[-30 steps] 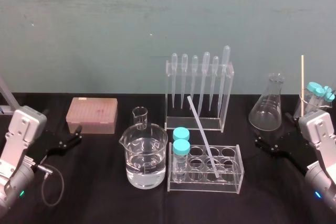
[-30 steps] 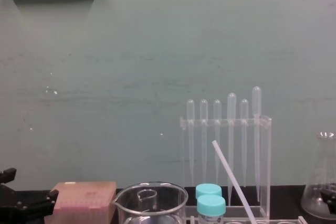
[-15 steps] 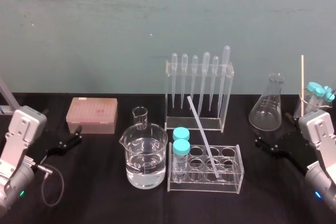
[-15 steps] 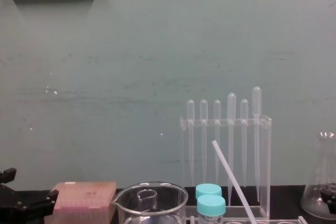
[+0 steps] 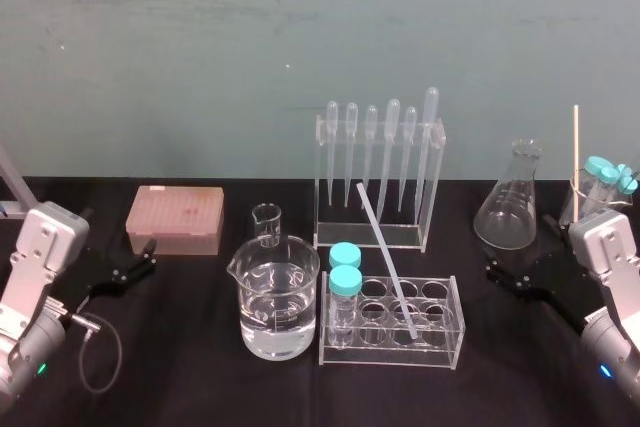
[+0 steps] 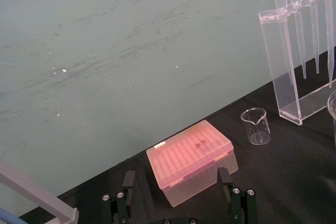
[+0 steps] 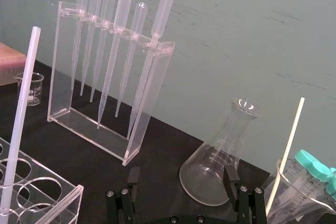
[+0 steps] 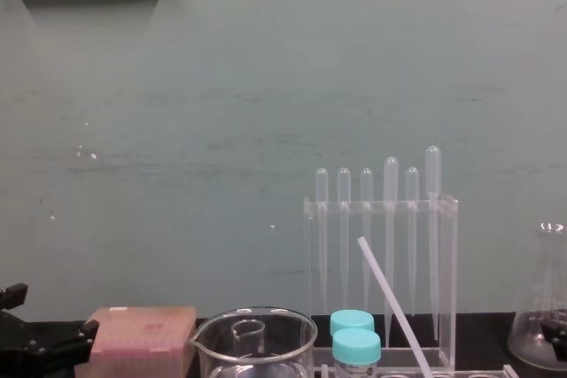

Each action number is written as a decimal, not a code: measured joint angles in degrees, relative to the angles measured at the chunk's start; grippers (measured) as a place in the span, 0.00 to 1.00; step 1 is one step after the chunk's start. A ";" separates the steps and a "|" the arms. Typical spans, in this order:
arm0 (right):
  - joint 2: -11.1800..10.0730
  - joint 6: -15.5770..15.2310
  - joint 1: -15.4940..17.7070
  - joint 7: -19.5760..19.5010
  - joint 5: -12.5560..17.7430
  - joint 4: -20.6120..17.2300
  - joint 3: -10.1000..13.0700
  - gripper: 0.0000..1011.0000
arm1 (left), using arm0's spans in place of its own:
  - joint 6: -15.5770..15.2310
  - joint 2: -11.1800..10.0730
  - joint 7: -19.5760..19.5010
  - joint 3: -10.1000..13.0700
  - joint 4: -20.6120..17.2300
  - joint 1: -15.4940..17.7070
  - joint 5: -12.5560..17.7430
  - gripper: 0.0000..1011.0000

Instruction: Pick up the stirring rod with one hand, then place it down.

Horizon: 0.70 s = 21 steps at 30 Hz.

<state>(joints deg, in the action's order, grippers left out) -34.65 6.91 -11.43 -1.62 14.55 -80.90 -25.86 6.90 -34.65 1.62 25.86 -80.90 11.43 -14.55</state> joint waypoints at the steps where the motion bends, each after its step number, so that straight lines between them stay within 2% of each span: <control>1: 0.00 0.00 0.00 0.00 0.00 0.00 0.00 0.99 | 0.00 0.00 0.00 0.00 0.00 0.00 0.00 0.99; 21: 0.01 0.00 -0.28 0.30 -0.24 0.11 0.28 0.99 | 0.00 0.00 0.00 0.00 0.00 0.00 0.00 0.99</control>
<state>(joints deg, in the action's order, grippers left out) -34.63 6.90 -11.71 -1.32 14.31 -80.79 -25.58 6.91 -34.65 1.62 25.86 -80.90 11.43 -14.55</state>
